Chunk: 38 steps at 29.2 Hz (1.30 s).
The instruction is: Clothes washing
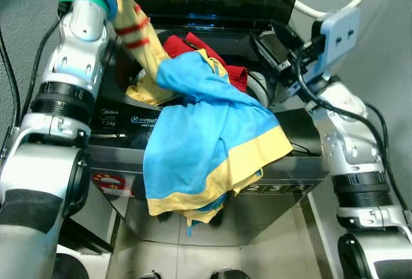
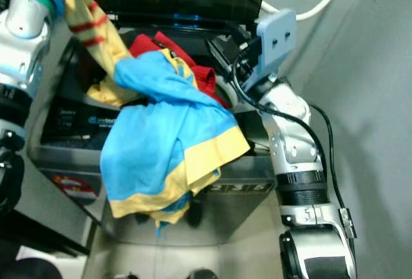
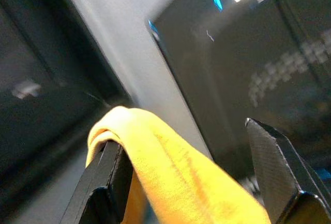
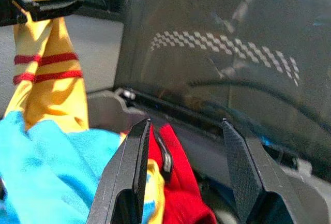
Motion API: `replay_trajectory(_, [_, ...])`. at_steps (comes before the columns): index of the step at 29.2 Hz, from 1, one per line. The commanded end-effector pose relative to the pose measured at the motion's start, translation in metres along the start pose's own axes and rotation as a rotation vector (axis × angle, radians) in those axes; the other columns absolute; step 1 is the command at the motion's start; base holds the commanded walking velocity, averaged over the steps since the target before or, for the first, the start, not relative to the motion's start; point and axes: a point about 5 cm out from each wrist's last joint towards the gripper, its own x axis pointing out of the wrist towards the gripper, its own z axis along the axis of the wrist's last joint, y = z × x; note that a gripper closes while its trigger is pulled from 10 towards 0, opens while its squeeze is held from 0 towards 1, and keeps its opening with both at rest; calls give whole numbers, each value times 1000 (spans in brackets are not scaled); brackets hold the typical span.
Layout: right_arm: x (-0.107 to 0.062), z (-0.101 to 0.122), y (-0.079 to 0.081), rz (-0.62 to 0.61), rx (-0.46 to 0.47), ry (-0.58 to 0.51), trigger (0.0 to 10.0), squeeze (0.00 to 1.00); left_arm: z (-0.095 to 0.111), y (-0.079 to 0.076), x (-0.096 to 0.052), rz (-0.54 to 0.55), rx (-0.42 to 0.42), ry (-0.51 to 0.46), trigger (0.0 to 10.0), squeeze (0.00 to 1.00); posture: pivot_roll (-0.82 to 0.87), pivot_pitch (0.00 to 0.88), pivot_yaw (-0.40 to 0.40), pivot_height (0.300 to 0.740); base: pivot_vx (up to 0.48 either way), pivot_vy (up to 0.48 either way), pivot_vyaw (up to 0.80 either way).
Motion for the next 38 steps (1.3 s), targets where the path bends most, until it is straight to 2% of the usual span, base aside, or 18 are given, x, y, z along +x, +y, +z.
replay_trajectory(1, [-7,4,7,67,32,-9,10000,0,-15,-33,-5,-296,-199,130,10000,0,-77,17,44,740,0,0,0])
replay_trajectory(3, [-7,4,7,67,32,-9,10000,0,-15,-33,-5,-296,-199,130,10000,0,-77,17,44,740,0,0,0])
replay_trajectory(4, [-12,5,13,113,51,-5,10000,0,-12,-57,-14,-542,-354,145,10000,0,-83,22,43,740,0,0,0])
replay_trajectory(5, [-12,5,13,113,51,-5,10000,0,-12,-57,-14,-542,-354,145,10000,0,-83,22,43,740,0,0,0])
replay_trajectory(6, [-15,5,20,157,76,4,10000,0,-3,-73,-24,-761,-424,84,10000,0,-81,30,45,740,0,0,0])
replay_trajectory(7, [-18,5,27,195,94,10,10000,0,1,-82,-32,-902,-422,47,10000,0,-80,34,49,740,0,0,0])
replay_trajectory(14, [-21,4,42,248,125,9,10000,0,4,-67,-57,-1114,-412,-9,10000,0,-61,40,52,740,0,0,0])
replay_trajectory(15, [-21,4,43,254,126,9,10000,0,0,-63,-77,-1162,-390,-16,10000,0,-55,38,55,740,0,0,0])
replay_trajectory(16, [-21,4,43,254,126,9,10000,0,0,-63,-77,-1162,-390,-16,10000,0,-55,38,55,740,0,0,0])
replay_trajectory(17, [-21,5,45,263,137,6,10000,0,-4,-61,-98,-1167,-302,-66,10000,0,-46,41,54,740,0,0,0])
replay_trajectory(18, [-21,5,45,263,137,6,10000,0,-4,-61,-98,-1167,-302,-66,10000,0,-46,41,54,740,0,0,0])
replay_trajectory(20, [-22,4,56,334,178,14,10000,0,-3,-66,-126,-1051,-124,-208,10000,0,-22,37,43,740,0,0,0])
replay_trajectory(21, [-22,4,56,334,178,14,10000,0,-3,-66,-126,-1051,-124,-208,10000,0,-22,37,43,740,0,0,0])
replay_trajectory(22, [-24,1,75,463,194,44,10000,0,10,-71,-137,-930,-121,-300,10000,0,-15,30,35,740,0,0,0])
replay_trajectory(27, [-28,-1,90,591,192,80,10000,0,25,-70,-138,-815,-161,-364,10000,0,-10,25,30,740,0,0,0])
replay_trajectory(32, [-38,-1,107,795,142,143,10000,0,35,-52,-126,-555,-148,-377,10000,0,-15,10,35,740,0,0,0])
replay_trajectory(36, [-39,-1,109,817,132,153,10000,0,36,-51,-127,-529,-146,-379,10000,0,-15,10,35,740,0,0,0])
replay_trajectory(38, [-44,-13,116,876,36,217,10000,0,26,-55,-126,-508,-414,-222,10000,0,-21,0,39,740,0,0,0])
